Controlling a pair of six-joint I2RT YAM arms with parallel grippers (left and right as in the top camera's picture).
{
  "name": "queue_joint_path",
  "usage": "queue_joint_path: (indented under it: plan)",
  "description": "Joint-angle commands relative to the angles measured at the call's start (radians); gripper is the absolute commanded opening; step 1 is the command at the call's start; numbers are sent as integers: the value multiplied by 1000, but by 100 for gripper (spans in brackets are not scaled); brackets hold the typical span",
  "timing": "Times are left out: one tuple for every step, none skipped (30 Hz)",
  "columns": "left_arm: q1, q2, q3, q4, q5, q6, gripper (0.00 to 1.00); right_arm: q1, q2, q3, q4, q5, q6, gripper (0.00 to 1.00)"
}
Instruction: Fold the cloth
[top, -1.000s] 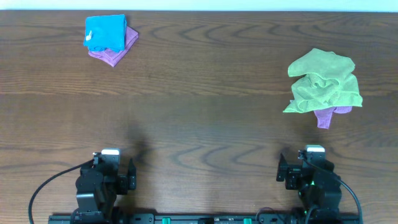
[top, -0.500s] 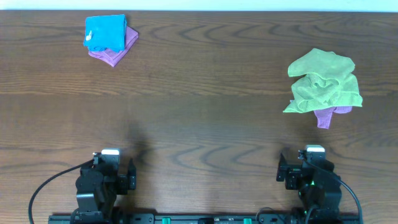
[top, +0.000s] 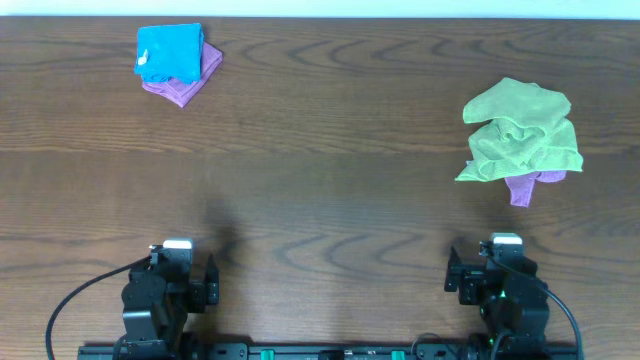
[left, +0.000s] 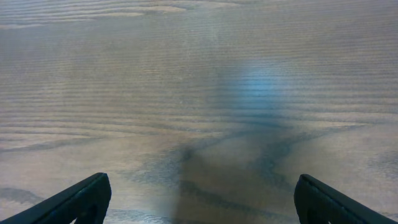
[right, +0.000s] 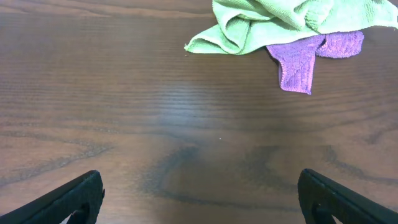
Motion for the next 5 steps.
queue_joint_path:
  plan:
    - [-4, -7, -4, -6, -7, 17, 95, -9, -14, -11, 0, -7, -15, 99]
    - [-4, -7, -4, -6, -7, 17, 95, -9, -14, -11, 0, -7, -15, 99]
    - [-4, -7, -4, -5, -7, 17, 95, -9, -14, -11, 0, -7, -15, 99]
    - [-4, -7, -4, -5, -7, 17, 95, -9, -14, -11, 0, -7, -15, 99]
    - [-4, -7, -4, -5, -7, 17, 95, -9, -14, -11, 0, -7, -15, 99]
